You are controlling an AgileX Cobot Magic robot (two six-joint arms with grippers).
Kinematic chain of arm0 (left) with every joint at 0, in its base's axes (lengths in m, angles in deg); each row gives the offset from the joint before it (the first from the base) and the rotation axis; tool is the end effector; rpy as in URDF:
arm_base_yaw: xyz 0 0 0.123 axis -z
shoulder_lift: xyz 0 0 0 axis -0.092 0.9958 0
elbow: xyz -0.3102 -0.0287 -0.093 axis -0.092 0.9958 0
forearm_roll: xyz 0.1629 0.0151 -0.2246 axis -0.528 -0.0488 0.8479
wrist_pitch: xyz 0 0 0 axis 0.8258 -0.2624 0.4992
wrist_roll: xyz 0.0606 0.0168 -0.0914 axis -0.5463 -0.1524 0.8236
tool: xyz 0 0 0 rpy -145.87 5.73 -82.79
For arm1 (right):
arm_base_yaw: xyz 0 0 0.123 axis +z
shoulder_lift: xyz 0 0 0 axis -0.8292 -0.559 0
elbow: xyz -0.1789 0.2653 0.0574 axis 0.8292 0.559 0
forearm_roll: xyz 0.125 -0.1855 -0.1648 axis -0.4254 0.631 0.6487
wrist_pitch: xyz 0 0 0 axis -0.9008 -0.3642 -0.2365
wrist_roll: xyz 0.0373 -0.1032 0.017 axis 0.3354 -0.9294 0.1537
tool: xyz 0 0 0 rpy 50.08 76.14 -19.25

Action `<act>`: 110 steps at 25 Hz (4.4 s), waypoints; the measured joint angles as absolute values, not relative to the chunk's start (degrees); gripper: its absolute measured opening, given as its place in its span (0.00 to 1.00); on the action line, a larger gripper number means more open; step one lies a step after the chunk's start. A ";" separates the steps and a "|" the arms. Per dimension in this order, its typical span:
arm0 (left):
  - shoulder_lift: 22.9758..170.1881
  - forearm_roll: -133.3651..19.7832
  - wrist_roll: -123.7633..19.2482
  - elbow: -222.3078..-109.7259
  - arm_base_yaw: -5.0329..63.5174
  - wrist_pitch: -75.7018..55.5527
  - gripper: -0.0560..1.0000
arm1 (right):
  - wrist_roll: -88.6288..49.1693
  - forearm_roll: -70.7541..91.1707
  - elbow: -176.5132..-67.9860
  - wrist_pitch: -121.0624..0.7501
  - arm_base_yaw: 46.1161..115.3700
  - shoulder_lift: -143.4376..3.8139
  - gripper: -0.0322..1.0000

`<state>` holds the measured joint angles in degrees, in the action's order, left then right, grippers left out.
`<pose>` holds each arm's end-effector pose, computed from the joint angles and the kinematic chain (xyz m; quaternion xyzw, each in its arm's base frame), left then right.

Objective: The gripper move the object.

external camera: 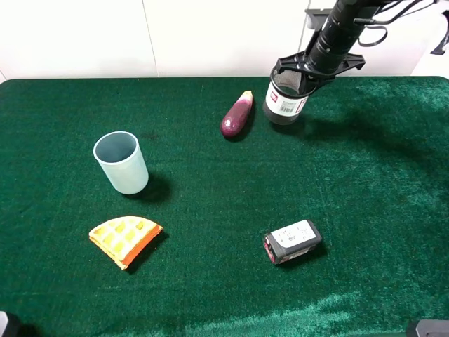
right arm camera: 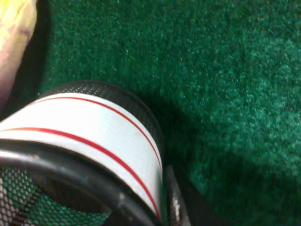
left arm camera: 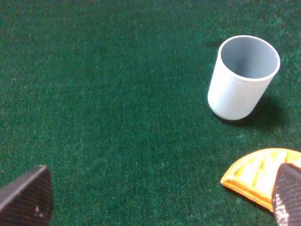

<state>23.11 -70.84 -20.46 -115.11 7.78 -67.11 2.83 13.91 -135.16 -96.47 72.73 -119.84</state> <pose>-0.0053 0.0012 0.2808 0.0352 0.8514 0.0037 0.5232 0.4822 0.1508 0.1676 -0.1251 0.9773 0.0537 0.1623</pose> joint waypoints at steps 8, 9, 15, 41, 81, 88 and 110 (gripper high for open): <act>23.11 -70.89 -20.46 -115.11 7.78 -67.11 0.94 | 2.83 13.72 -135.16 -95.97 72.73 -121.37 0.06; 23.11 -70.89 -20.46 -115.11 7.78 -67.11 0.94 | 2.83 13.72 -135.16 -95.97 72.73 -121.41 0.06; 23.11 -70.89 -20.46 -115.11 7.78 -67.11 0.94 | 2.83 13.68 -135.16 -95.87 72.73 -121.43 0.07; 23.11 -70.89 -20.46 -115.11 7.78 -67.11 0.94 | 5.19 14.70 -135.16 -99.35 72.73 -113.78 0.70; 23.11 -70.89 -20.46 -115.11 7.78 -67.11 0.94 | 11.84 15.65 -109.35 -120.73 72.73 -55.26 0.70; 23.11 -70.89 -20.46 -115.11 7.78 -67.11 0.94 | 11.88 15.52 -98.31 -120.80 72.00 -38.96 0.70; 23.11 -70.89 -20.46 -115.11 7.78 -67.11 0.94 | 3.97 16.00 -72.44 -113.22 52.35 3.70 0.70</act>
